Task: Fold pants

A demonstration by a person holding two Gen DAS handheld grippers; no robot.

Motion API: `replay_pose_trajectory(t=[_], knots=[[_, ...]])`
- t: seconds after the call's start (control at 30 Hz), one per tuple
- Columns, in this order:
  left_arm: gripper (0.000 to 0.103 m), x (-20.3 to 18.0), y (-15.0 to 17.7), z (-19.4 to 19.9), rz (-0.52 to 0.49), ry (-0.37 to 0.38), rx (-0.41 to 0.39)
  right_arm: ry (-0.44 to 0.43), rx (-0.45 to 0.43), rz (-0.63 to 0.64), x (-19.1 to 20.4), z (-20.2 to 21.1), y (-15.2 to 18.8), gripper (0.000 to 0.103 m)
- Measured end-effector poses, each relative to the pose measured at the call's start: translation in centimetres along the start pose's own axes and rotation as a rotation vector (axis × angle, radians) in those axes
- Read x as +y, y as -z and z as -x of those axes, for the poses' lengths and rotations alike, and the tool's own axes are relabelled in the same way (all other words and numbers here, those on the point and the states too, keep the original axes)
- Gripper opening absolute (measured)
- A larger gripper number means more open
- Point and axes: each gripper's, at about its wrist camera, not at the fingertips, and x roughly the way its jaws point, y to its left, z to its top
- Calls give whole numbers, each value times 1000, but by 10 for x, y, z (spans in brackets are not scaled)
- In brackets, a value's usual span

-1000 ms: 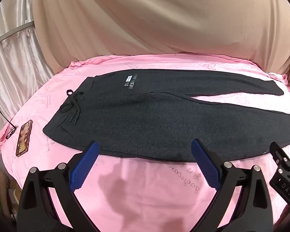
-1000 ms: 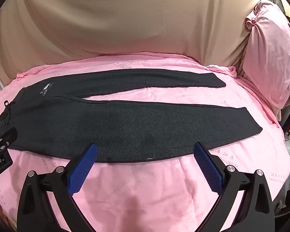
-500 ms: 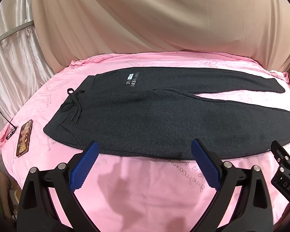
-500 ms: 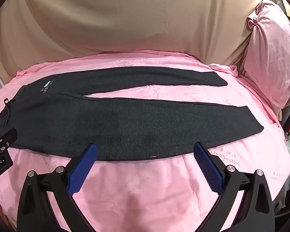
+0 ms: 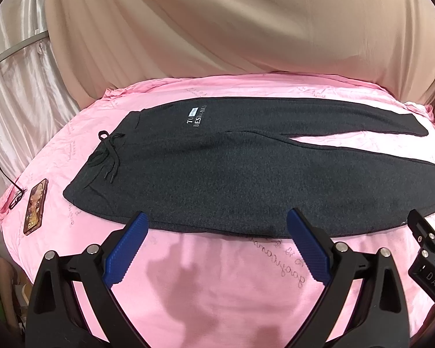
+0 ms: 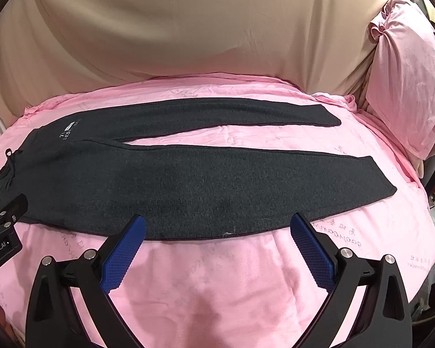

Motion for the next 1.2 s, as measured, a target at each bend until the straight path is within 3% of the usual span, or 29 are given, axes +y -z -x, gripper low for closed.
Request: replay_pose_trajectory(t=[1.2], knots=[[94,1,1,2,-3,-1,5,-16,-1,8,2,2,0,98]])
